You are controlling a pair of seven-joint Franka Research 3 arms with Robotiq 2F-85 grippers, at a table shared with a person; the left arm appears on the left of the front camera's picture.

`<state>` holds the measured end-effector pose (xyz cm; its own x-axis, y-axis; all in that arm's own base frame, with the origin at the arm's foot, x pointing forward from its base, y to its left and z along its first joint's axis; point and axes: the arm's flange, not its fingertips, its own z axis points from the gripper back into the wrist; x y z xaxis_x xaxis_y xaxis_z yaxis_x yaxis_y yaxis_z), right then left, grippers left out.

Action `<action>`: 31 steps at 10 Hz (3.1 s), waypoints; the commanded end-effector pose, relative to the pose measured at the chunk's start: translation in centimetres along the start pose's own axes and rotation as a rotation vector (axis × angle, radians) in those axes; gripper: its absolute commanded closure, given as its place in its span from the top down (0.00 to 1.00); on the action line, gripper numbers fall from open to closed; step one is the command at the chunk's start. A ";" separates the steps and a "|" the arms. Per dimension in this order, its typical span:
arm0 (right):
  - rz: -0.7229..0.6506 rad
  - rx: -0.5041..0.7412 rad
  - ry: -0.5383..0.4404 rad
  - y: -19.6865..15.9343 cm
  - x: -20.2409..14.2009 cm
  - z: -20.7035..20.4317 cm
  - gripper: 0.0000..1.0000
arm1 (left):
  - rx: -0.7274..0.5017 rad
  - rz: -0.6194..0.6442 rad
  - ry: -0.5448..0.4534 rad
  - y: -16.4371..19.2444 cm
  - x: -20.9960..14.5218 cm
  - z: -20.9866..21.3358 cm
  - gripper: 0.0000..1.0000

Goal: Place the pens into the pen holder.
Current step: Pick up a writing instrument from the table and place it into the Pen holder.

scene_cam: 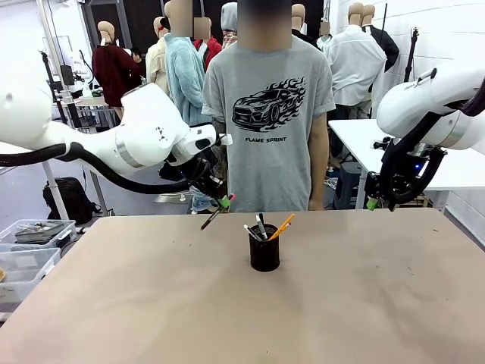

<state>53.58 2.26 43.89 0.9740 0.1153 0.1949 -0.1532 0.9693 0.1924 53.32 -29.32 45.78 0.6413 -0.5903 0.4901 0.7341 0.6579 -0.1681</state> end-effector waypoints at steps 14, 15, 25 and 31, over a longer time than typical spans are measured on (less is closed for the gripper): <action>0.008 0.022 -0.003 -0.1 0.1 -0.1 0.61 | -0.396 -0.492 -0.669 -1.5 -1.5 -5.8 0.00; 0.008 0.022 -0.003 -0.1 0.1 -0.1 0.61 | -0.402 -0.482 -0.675 -1.2 -1.3 -6.4 0.00; 0.008 0.022 -0.003 -0.1 0.1 -0.1 0.61 | -0.423 -0.391 -0.704 0.2 -3.1 -10.4 0.00; 0.008 0.022 -0.003 -0.1 0.1 -0.1 0.61 | -0.433 -0.414 -0.648 -1.1 -4.5 -11.1 0.00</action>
<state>53.58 2.26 43.89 0.9740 0.1152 0.1949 -0.1532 0.9693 0.1924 52.63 -32.80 34.84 0.1719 -0.2631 0.9493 0.9806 0.1382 -0.1393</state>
